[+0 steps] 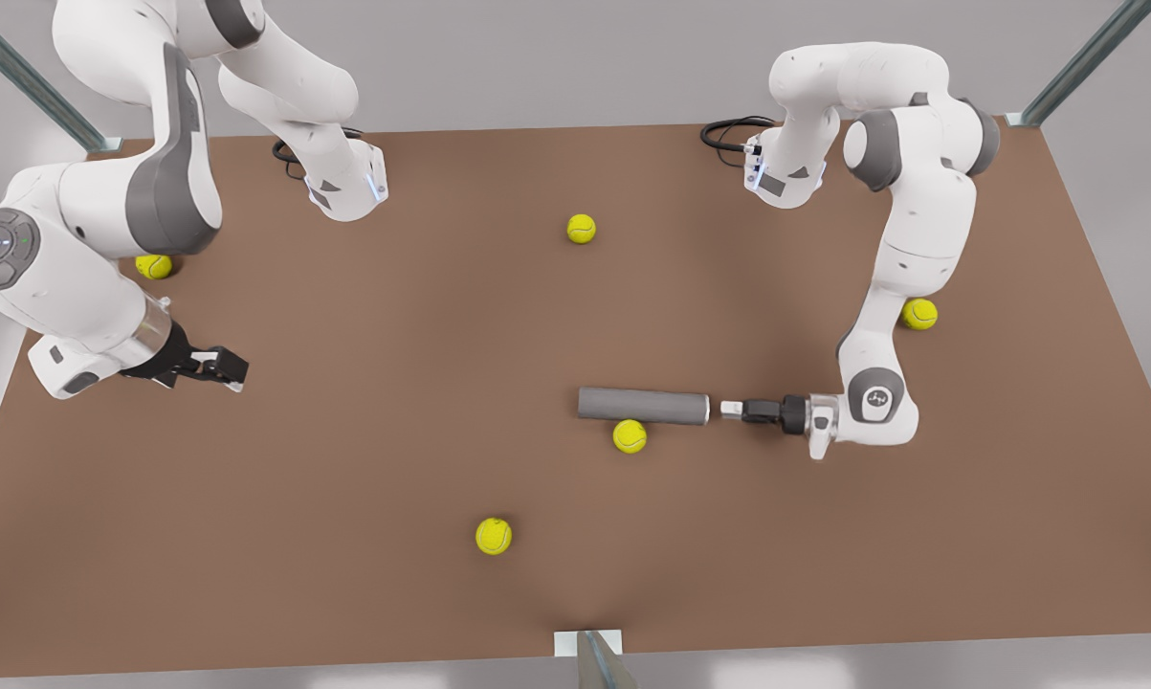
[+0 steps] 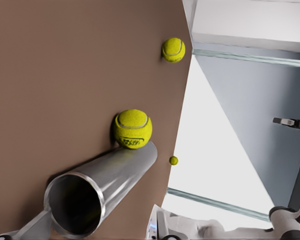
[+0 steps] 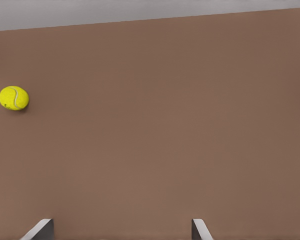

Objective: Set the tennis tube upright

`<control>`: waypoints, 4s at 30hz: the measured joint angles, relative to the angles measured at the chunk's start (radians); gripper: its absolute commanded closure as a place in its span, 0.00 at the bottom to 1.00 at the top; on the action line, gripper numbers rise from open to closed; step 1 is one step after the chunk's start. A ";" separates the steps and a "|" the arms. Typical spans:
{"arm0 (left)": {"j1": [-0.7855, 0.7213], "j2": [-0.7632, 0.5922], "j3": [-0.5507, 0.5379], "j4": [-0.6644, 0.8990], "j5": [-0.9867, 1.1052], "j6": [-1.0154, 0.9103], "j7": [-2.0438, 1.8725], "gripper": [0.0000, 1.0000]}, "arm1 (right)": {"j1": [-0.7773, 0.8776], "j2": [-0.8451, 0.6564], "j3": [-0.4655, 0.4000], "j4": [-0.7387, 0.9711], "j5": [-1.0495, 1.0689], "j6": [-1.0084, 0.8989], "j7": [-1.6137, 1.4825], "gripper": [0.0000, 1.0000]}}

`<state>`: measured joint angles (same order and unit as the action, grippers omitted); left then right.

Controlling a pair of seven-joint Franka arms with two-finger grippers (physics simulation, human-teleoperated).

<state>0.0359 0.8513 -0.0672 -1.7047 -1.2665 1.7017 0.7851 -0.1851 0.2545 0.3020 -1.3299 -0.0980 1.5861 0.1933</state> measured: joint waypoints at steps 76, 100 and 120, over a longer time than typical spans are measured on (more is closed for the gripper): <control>-0.037 -0.206 0.067 -0.006 0.124 -0.026 -0.169 0.79 | -0.054 -0.003 0.002 0.001 -0.028 -0.012 0.002 0.00; -0.028 -0.337 0.214 0.286 0.630 -0.219 -0.553 0.79 | -0.040 -0.003 0.008 0.000 -0.035 -0.015 0.000 0.00; -0.059 -0.448 0.198 0.315 1.103 -0.081 -1.035 0.79 | -0.045 -0.003 0.005 0.001 -0.034 -0.015 0.002 0.00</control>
<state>-0.0235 0.4035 0.1305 -1.3897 -0.1638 1.6211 -0.2501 -0.2305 0.2516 0.3068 -1.3284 -0.1319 1.5708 0.1948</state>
